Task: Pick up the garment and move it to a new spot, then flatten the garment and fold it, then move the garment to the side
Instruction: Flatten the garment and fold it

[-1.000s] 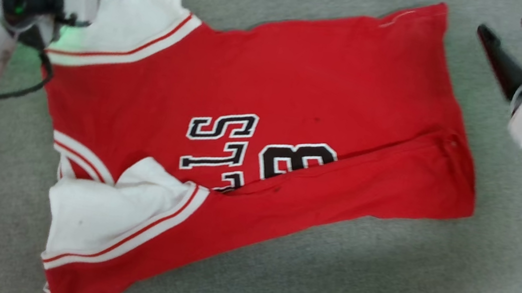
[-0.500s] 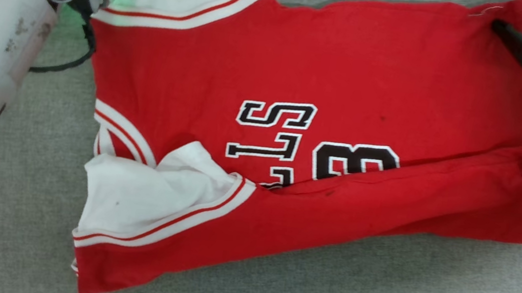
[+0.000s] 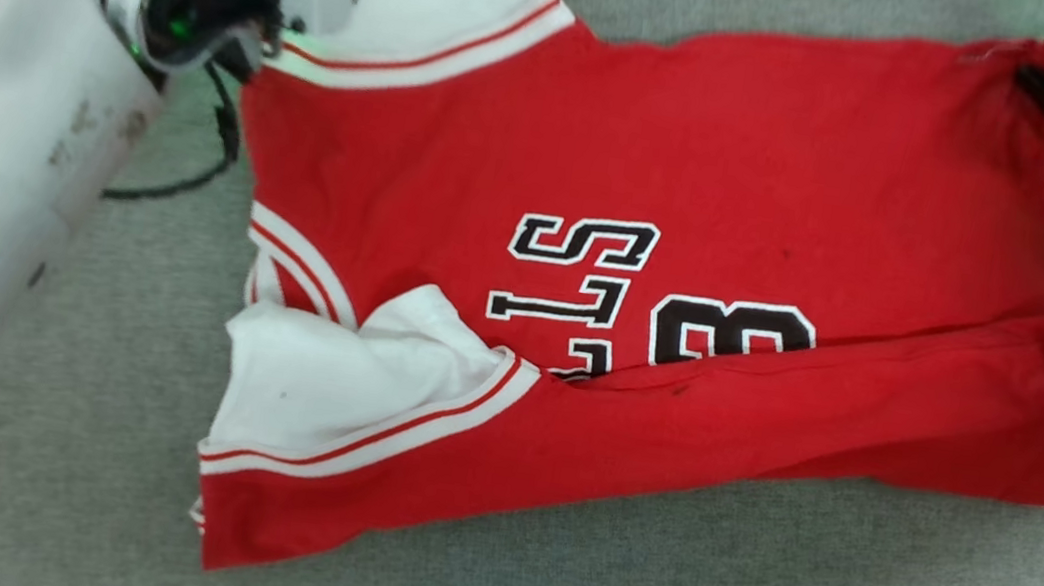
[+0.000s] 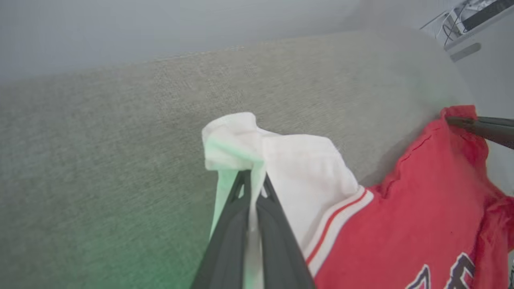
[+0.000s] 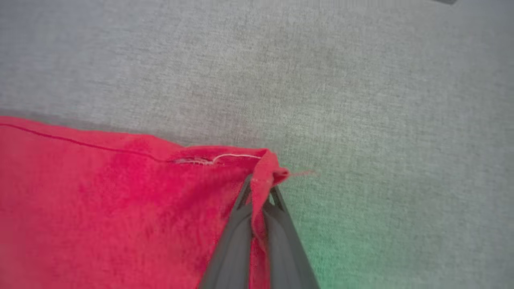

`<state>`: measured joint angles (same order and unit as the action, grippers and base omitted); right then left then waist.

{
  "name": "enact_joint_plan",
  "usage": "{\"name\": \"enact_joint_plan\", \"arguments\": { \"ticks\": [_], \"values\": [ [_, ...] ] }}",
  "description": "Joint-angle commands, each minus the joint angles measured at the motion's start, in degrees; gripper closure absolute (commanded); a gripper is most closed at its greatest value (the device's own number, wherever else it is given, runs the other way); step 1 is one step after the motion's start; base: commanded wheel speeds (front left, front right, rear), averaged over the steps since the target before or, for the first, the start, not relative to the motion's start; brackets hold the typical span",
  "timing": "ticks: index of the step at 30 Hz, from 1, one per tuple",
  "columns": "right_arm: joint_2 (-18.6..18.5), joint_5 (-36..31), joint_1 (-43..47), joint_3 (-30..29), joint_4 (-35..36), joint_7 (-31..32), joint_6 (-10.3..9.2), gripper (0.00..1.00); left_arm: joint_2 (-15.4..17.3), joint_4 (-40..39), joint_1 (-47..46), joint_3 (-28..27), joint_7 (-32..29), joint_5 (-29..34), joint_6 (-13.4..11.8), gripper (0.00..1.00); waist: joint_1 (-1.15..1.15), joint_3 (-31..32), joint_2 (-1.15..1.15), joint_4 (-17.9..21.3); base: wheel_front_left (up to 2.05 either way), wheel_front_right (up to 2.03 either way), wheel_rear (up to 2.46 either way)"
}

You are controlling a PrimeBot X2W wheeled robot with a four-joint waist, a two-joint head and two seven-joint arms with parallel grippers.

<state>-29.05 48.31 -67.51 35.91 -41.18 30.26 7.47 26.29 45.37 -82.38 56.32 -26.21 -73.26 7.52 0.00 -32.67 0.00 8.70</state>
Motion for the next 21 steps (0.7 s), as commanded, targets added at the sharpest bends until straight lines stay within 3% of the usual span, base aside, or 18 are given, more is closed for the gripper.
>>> {"name": "enact_joint_plan", "arguments": {
  "ticks": [1,6,11,16,21],
  "values": [
    [-1.59,1.55,2.20,0.62,1.65,-2.24,0.03,1.00,0.97,-2.30,1.92,-0.07,2.18,-1.19,-0.12,1.00,0.00,4.97,0.00,-2.13,0.00,0.00,0.00],
    [-6.82,5.83,9.51,2.87,8.92,-6.92,0.00,1.00,5.03,-11.47,7.79,-0.37,8.64,-4.43,-0.11,1.00,0.00,10.97,0.00,-4.03,0.00,0.00,0.00],
    [-13.50,10.15,18.39,4.23,18.40,-9.50,0.01,1.00,11.83,-25.27,16.73,0.17,14.22,-6.94,-0.11,1.00,0.00,15.20,0.00,-5.63,0.00,0.00,0.00],
    [-20.95,13.27,27.27,5.14,27.08,-10.94,-0.01,1.00,19.27,-37.90,26.56,1.63,21.13,-6.42,-0.11,1.00,0.00,16.95,0.00,-6.74,0.00,0.00,0.00],
    [-25.33,15.48,34.02,3.91,31.13,-12.55,-0.01,1.00,25.82,-46.55,36.58,2.31,27.97,-6.54,-0.59,1.00,0.00,17.16,0.00,-7.16,0.00,0.00,0.00]
  ]
}}
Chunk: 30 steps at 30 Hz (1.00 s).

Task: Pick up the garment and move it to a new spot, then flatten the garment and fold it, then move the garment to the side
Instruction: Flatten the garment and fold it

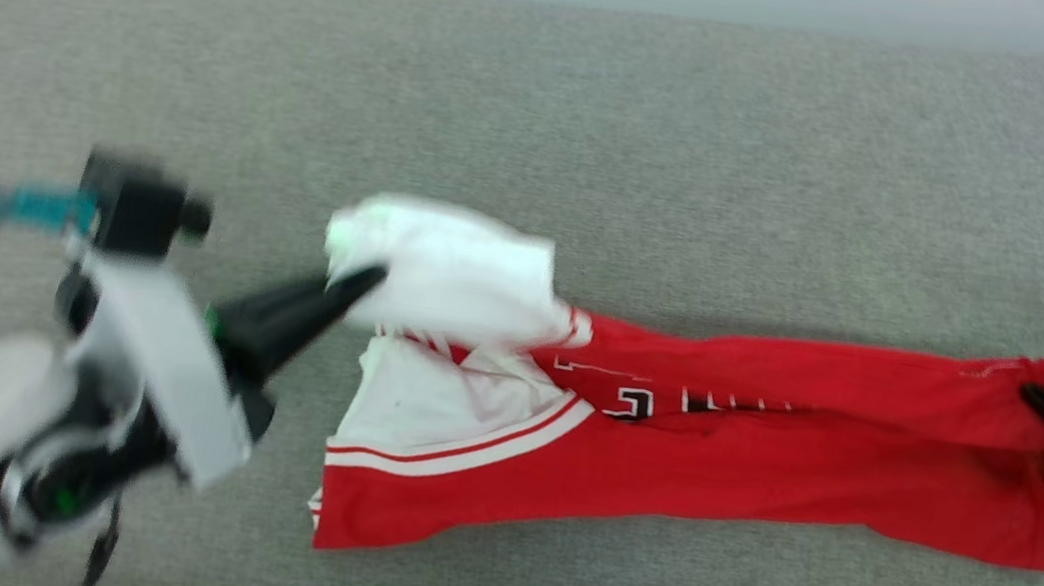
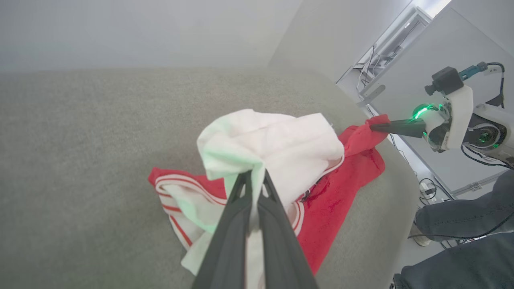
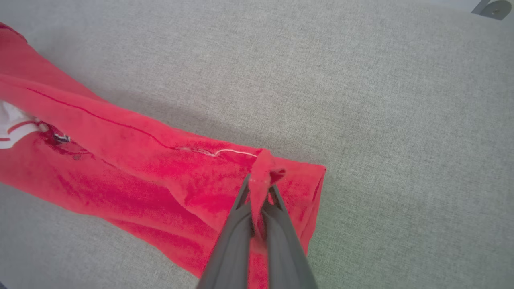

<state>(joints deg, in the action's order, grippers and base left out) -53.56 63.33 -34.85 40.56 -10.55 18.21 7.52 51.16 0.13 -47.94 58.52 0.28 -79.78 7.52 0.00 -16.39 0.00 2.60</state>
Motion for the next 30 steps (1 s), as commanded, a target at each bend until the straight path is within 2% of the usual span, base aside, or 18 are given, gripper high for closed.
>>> {"name": "enact_joint_plan", "arguments": {
  "ticks": [1,5,9,13,16,25,26,27,28,29,30],
  "values": [
    [-1.45,0.65,2.25,-1.08,0.99,-0.78,-0.06,1.00,1.81,-2.70,3.70,0.16,2.72,-0.09,-0.97,1.00,0.00,0.79,0.00,-1.21,0.00,0.00,0.00],
    [-2.27,1.05,4.66,-2.14,1.69,-1.66,-0.06,1.00,3.07,-5.59,7.88,0.97,5.77,0.44,-2.08,1.00,0.00,0.28,0.00,-1.83,0.00,0.00,0.00],
    [-2.45,-0.23,6.89,-2.92,0.77,-2.28,-0.06,1.00,1.63,-5.61,11.08,2.23,8.46,1.31,-3.17,1.00,0.00,-0.59,0.00,-2.58,0.00,0.00,0.00],
    [-0.98,-0.94,8.43,-3.30,-1.03,-3.14,-0.06,1.00,-1.42,-1.97,12.28,3.54,9.57,2.25,-3.50,1.00,0.00,-1.76,0.00,-3.10,0.00,0.00,0.00],
    [0.45,-2.14,8.43,-2.98,-2.87,-3.91,-0.06,1.00,-4.57,1.96,12.74,4.02,10.26,1.50,-2.50,1.00,0.00,-2.60,0.00,-3.08,0.00,0.00,0.00],
    [5.93,-3.43,7.33,-1.64,-7.78,-7.01,-0.06,1.00,-11.81,15.26,11.08,6.78,11.12,5.29,-1.49,1.00,0.00,-3.46,0.00,-2.50,0.00,0.00,0.00],
    [6.20,-3.08,7.21,-1.73,-8.09,-7.38,-0.06,0.91,-12.28,15.92,10.92,6.87,11.26,5.42,-1.34,1.00,0.00,-3.27,0.00,-2.45,0.00,0.00,0.00],
    [6.34,-2.81,7.15,-1.66,-8.19,-7.74,-0.06,0.68,-12.58,16.47,10.83,6.79,11.50,5.41,-1.10,0.98,0.00,-2.98,0.00,-2.37,0.00,0.00,0.00],
    [6.39,-2.62,7.19,-1.79,-8.13,-8.15,-0.05,0.53,-12.79,16.82,10.83,6.76,11.64,5.42,-1.01,0.84,0.00,-2.63,0.00,-2.31,0.00,0.00,0.00],
    [6.23,-2.32,7.31,-2.18,-8.02,-8.72,-0.05,0.11,-12.85,16.85,10.84,6.58,11.94,5.48,-0.93,0.66,0.00,-2.34,0.00,-2.29,0.00,0.00,0.00],
    [5.92,-2.08,7.51,-2.42,-7.81,-9.16,-0.05,0.00,-12.84,16.86,10.97,6.20,12.42,5.56,-0.83,0.51,0.00,-2.02,0.00,-2.25,0.00,0.00,0.00]
  ]
}}
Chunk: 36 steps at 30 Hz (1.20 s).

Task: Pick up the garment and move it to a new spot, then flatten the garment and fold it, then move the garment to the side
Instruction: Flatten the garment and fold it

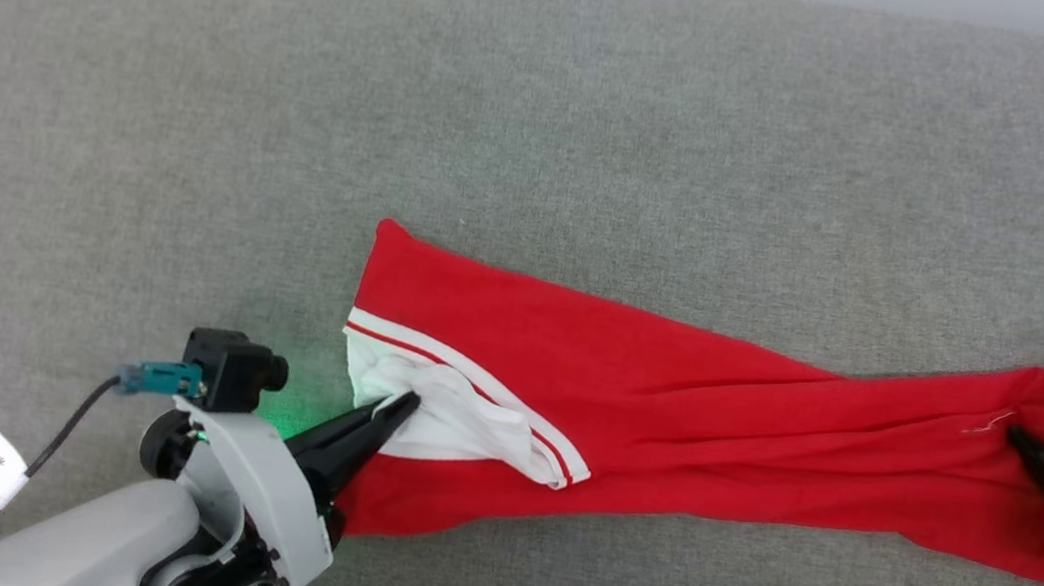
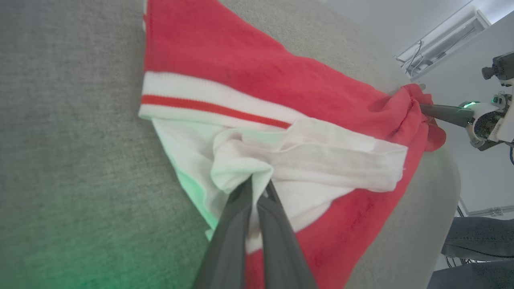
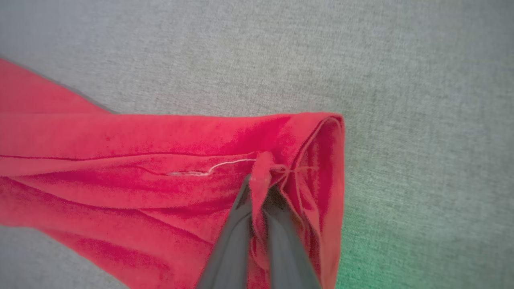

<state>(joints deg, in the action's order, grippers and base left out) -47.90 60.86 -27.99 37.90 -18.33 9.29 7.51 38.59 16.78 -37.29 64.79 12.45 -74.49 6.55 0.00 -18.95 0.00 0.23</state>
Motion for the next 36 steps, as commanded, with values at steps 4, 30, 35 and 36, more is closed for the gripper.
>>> {"name": "enact_joint_plan", "arguments": {
  "ticks": [4,30,35,36],
  "values": [
    [-1.90,2.33,1.85,-0.38,3.25,-0.97,-0.05,0.00,0.49,-1.79,1.11,-2.15,1.53,-0.74,0.41,0.00,0.00,1.41,0.00,-0.11,0.00,0.00,0.00],
    [-8.51,13.32,7.85,-6.63,-2.52,17.90,-0.06,0.00,-22.53,-9.07,24.39,-47.21,2.65,41.26,-6.15,0.00,0.00,0.97,0.00,-9.26,0.00,0.00,0.00],
    [-5.76,12.71,7.85,-5.66,-3.62,23.84,-0.02,0.00,-25.77,-9.56,26.10,-51.68,2.65,52.15,-4.99,0.00,0.00,1.53,0.00,-9.44,0.00,0.00,0.00],
    [-5.30,12.48,7.91,-5.54,-3.74,24.76,0.00,0.00,-26.35,-9.64,26.27,-52.56,2.65,53.73,-4.82,0.00,0.00,1.62,0.00,-9.40,0.00,0.00,0.00]
  ]
}}
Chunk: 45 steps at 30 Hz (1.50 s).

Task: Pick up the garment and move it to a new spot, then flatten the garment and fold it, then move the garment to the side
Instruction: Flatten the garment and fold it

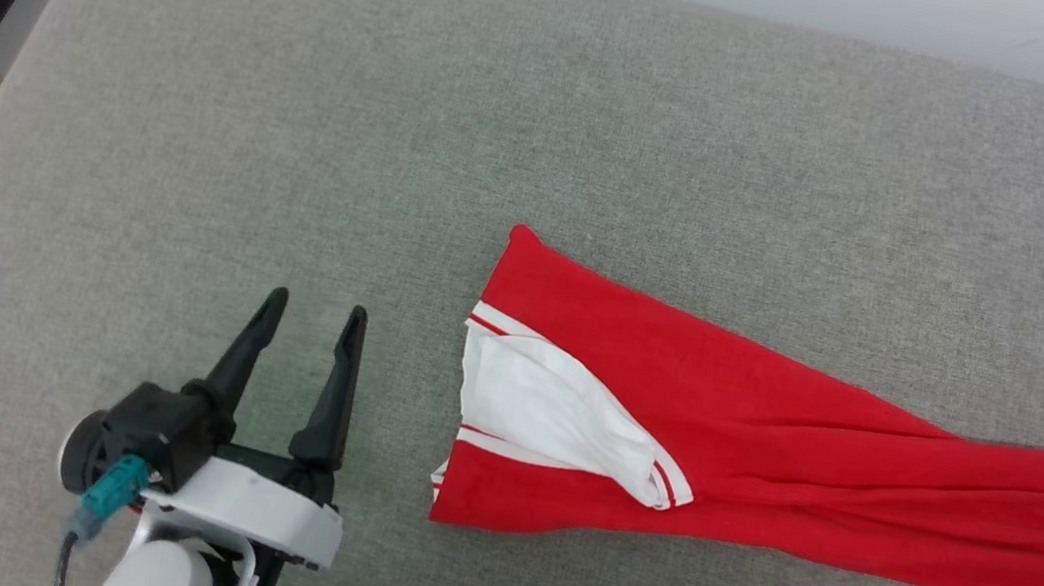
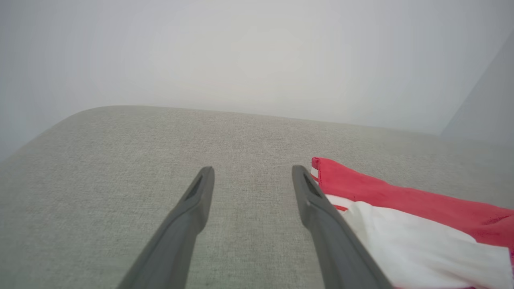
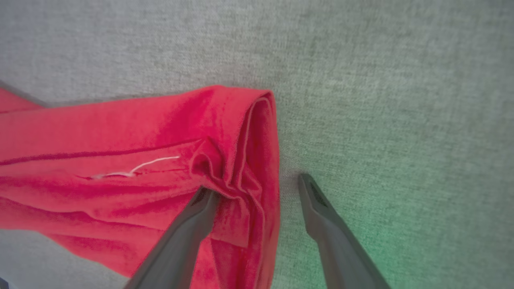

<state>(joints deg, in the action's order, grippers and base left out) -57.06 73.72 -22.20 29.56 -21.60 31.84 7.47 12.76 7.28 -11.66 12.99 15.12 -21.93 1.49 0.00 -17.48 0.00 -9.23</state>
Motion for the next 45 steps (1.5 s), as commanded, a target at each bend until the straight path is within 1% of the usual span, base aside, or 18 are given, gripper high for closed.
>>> {"name": "enact_joint_plan", "arguments": {
  "ticks": [1,3,4,5,6,12,14,18,22,23,29,30,33,36,39,42,45],
  "values": [
    [4.38,-0.63,2.32,2.81,-0.61,2.98,0.05,0.11,-1.06,0.02,0.95,-1.64,-0.02,2.61,0.57,0.00,0.00,0.23,0.00,0.12,0.00,0.00,0.00],
    [5.40,-1.26,2.46,2.90,-0.64,4.44,0.11,0.57,-2.47,0.03,1.59,-2.84,-0.02,4.58,1.24,0.00,0.00,0.33,0.00,0.28,0.00,0.00,0.00],
    [5.85,-1.58,2.47,2.70,-0.69,4.80,0.19,0.68,-3.11,0.02,1.76,-3.61,-0.02,5.16,1.65,0.00,0.00,0.31,0.00,0.38,0.00,0.00,0.00],
    [6.30,-1.92,2.44,2.55,-0.73,4.93,0.19,0.92,-3.92,0.45,2.04,-4.28,-0.02,4.99,2.12,0.00,0.00,0.27,0.00,0.48,0.00,0.00,0.00],
    [6.66,-2.34,2.36,2.28,-0.53,4.79,0.19,1.00,-4.41,0.46,2.04,-5.00,-0.02,5.28,2.61,0.00,0.00,0.21,0.00,0.54,0.00,0.00,0.00],
    [8.09,-4.22,1.92,-1.44,-0.95,2.47,0.10,1.00,-6.19,1.50,2.24,-7.88,-0.02,7.61,4.56,0.00,0.00,-0.09,0.00,1.32,0.00,0.00,0.00],
    [8.22,-4.53,1.73,-2.27,-1.01,1.96,0.00,1.00,-6.28,1.54,2.27,-8.35,-0.02,7.97,4.68,0.00,0.00,-0.09,0.00,1.56,0.00,0.00,0.00],
    [8.31,-5.58,0.57,-6.25,-2.45,-0.71,-0.04,1.00,-6.78,1.39,2.52,-10.07,-0.02,8.78,5.22,0.00,0.00,-0.08,0.00,2.79,0.00,0.00,0.00],
    [7.45,-6.56,0.16,-10.88,-5.44,-3.26,-0.16,1.00,-6.94,0.85,2.73,-11.37,-0.02,9.30,5.64,0.00,0.00,-0.17,0.00,4.26,0.00,0.00,0.00],
    [7.09,-7.08,0.27,-13.53,-7.24,-4.97,-0.14,1.00,-7.10,0.76,2.92,-12.20,-0.02,8.61,5.74,0.00,0.00,-0.30,0.00,4.91,0.00,0.00,0.00],
    [5.15,-8.38,1.32,-21.86,-13.48,-9.69,-0.02,1.00,-6.89,0.26,3.33,-13.21,-0.02,9.07,6.03,0.00,0.00,-0.74,0.00,6.40,0.00,0.00,0.00],
    [5.15,-8.38,1.32,-21.86,-13.48,-9.69,-0.02,1.00,-6.89,0.26,3.33,-13.21,-0.02,9.07,6.03,0.00,0.00,-0.74,0.00,6.40,0.00,0.00,0.00],
    [5.31,-9.04,1.97,-24.40,-15.02,-10.50,-0.01,1.00,-7.18,0.21,3.39,-13.72,-0.01,8.84,5.97,0.00,0.00,-0.59,0.00,6.65,0.00,0.00,0.00],
    [6.71,-9.16,2.58,-24.93,-12.88,-9.47,-0.01,1.00,-7.56,0.58,3.56,-13.88,-0.01,8.96,6.02,0.00,0.00,-0.26,0.00,7.08,0.00,0.00,0.00],
    [8.21,-9.17,3.51,-24.71,-8.49,-8.49,-0.01,1.00,-7.90,1.27,3.68,-13.27,-0.01,8.89,6.03,0.00,0.00,0.37,0.00,7.11,0.00,0.00,0.00],
    [9.85,-9.12,4.94,-23.95,-1.65,-7.05,0.00,1.00,-8.19,2.13,3.91,-13.32,-0.01,7.96,6.01,0.00,0.00,1.26,0.00,6.88,0.00,0.00,0.00],
    [11.91,-8.44,5.96,-22.50,7.44,-4.19,0.01,1.00,-8.63,2.48,4.11,-13.27,-0.01,7.27,6.02,0.00,0.00,1.92,0.00,6.51,0.00,0.00,0.00]
  ]
}}
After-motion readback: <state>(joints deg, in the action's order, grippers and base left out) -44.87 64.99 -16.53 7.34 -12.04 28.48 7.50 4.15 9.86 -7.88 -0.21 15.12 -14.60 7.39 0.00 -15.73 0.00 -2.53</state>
